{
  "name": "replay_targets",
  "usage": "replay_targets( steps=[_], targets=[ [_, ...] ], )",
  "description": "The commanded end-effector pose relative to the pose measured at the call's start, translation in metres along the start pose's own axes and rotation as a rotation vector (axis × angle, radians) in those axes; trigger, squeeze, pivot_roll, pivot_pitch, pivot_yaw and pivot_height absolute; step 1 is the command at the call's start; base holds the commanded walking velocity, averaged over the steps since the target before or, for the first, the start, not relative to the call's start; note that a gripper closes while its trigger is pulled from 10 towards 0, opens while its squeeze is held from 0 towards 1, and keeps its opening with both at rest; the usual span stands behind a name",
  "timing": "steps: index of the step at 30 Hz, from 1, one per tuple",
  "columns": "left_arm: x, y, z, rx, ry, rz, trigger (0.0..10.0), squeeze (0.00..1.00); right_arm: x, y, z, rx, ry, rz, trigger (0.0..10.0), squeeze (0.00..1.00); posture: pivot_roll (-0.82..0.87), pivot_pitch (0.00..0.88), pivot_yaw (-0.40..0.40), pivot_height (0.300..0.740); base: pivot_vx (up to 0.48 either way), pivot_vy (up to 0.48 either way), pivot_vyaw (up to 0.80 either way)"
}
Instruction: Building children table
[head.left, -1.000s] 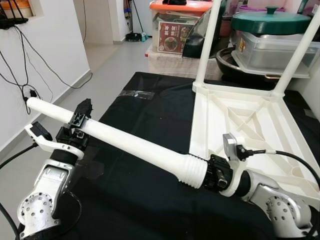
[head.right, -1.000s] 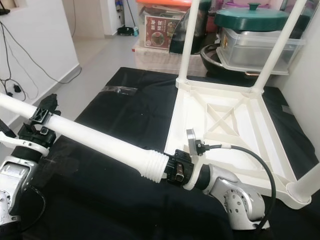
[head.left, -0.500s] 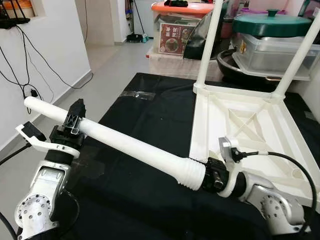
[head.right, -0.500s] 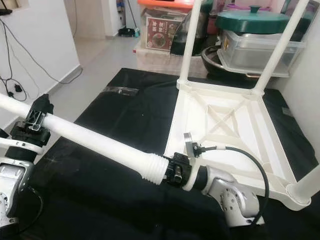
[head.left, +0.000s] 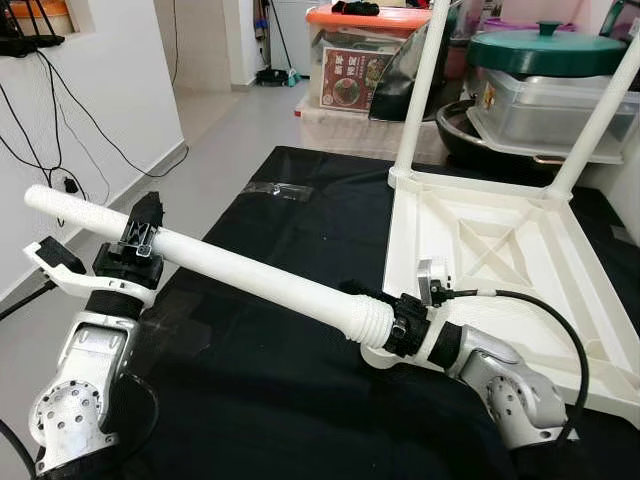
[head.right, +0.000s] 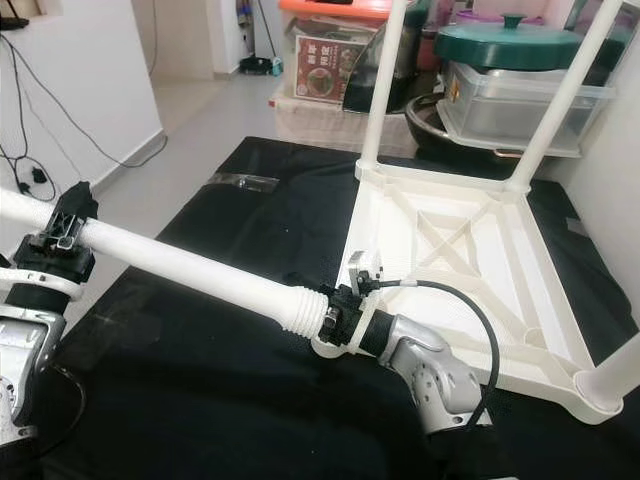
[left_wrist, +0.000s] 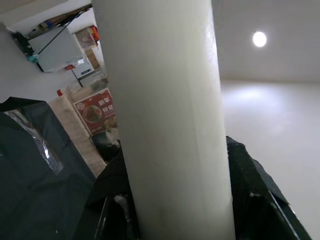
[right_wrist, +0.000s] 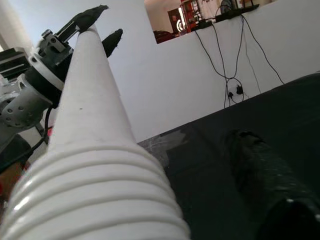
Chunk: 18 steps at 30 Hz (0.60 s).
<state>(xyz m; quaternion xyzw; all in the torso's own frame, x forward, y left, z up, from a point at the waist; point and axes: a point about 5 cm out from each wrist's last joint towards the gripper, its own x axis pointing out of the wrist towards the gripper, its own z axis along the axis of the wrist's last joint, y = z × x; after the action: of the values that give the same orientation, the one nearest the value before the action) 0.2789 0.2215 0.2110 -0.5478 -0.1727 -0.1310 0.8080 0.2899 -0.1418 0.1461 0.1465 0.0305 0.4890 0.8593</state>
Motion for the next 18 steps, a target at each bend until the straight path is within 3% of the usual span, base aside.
replay_targets(
  steps=[1, 5, 6, 11, 13, 18],
  targets=[
    [0.001, -0.006, -0.004, 0.051, 0.016, -0.005, 0.0, 0.00, -0.013, -0.014, -0.008, 0.015, 0.045, -0.160, 10.0, 1.00, 0.07, 0.000, -0.042, 0.740, 0.000, 0.000, 0.00],
    [0.002, -0.003, 0.000, 0.060, -0.016, 0.024, 0.0, 0.00, -0.023, -0.016, -0.016, 0.053, 0.065, -0.158, 10.0, 1.00, 0.07, 0.000, -0.043, 0.740, 0.000, 0.000, 0.00],
    [0.003, -0.003, 0.004, 0.065, -0.043, 0.042, 0.0, 0.00, -0.035, -0.024, -0.024, 0.064, 0.093, -0.210, 10.0, 1.00, 0.07, 0.000, -0.046, 0.740, 0.000, 0.000, 0.00],
    [0.004, -0.003, 0.006, 0.070, -0.055, 0.051, 0.0, 0.00, -0.043, -0.029, -0.030, 0.065, 0.120, -0.249, 10.0, 1.00, 0.07, 0.000, -0.046, 0.740, 0.000, 0.000, 0.00],
    [0.004, -0.003, 0.006, 0.087, -0.054, 0.053, 0.0, 0.00, -0.067, -0.041, -0.034, 0.049, 0.138, -0.345, 10.0, 1.00, 0.06, 0.000, -0.042, 0.740, 0.000, 0.000, 0.00],
    [0.004, -0.003, 0.007, 0.097, -0.055, 0.058, 0.0, 0.00, -0.082, -0.053, -0.023, 0.007, 0.127, -0.426, 10.0, 1.00, 0.06, 0.000, -0.036, 0.740, 0.000, 0.000, 0.00]
  ],
)
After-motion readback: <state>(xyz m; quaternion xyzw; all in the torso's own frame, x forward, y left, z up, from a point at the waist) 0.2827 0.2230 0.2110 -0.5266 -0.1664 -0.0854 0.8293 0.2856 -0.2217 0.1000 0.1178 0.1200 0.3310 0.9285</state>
